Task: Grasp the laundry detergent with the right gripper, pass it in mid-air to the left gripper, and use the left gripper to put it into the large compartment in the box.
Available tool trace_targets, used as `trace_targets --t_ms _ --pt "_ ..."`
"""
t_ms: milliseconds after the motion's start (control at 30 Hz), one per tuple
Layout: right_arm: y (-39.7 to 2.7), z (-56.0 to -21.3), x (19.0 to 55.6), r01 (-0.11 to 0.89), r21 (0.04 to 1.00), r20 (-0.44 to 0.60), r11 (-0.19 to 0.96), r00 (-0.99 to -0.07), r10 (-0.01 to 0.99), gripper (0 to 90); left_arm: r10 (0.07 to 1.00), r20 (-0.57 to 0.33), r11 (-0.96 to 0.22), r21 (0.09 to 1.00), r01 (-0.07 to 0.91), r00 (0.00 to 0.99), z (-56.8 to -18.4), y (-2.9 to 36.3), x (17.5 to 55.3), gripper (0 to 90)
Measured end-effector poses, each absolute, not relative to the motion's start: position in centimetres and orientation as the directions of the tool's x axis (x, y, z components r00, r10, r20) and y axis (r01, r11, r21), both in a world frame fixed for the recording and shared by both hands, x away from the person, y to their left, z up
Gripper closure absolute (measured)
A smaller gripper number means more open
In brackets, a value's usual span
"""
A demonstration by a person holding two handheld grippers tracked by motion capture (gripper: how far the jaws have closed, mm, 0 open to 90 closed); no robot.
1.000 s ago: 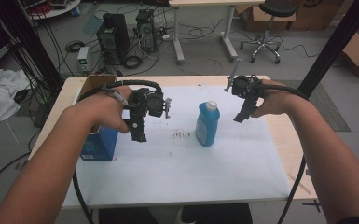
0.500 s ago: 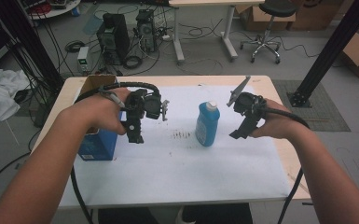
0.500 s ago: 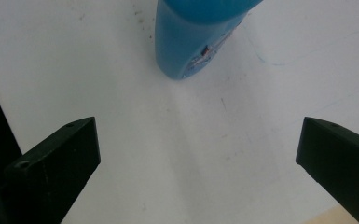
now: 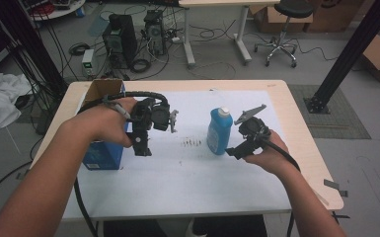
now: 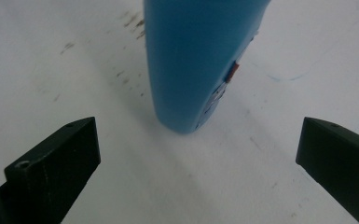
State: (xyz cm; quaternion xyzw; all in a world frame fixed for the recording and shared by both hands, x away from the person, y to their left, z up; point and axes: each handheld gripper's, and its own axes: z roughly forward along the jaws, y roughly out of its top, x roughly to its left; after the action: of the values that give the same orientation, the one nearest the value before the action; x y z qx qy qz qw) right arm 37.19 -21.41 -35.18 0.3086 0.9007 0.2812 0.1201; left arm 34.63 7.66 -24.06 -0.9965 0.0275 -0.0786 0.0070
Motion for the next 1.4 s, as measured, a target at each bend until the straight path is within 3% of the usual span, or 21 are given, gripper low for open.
trace_targets --t_ms 433,767,1400 --pt "-19.2 -39.4 36.1 0.456 0.798 -0.009 0.393 -0.644 0.765 0.0 -0.053 0.164 -0.999 -0.004 -0.053 0.985 -24.5 7.9 34.9 0.1" --pt "-17.7 -40.3 36.5 0.408 0.862 -0.016 0.302 -0.573 0.82 0.0 -0.058 0.171 -0.998 -0.003 -0.059 0.983 -24.9 8.1 34.9 0.1" --pt "-16.5 -41.4 37.4 0.349 0.905 -0.039 0.245 -0.505 0.863 0.7 -0.052 0.162 -0.999 -0.021 -0.05 0.985 -25.4 8.3 34.9 0.1"
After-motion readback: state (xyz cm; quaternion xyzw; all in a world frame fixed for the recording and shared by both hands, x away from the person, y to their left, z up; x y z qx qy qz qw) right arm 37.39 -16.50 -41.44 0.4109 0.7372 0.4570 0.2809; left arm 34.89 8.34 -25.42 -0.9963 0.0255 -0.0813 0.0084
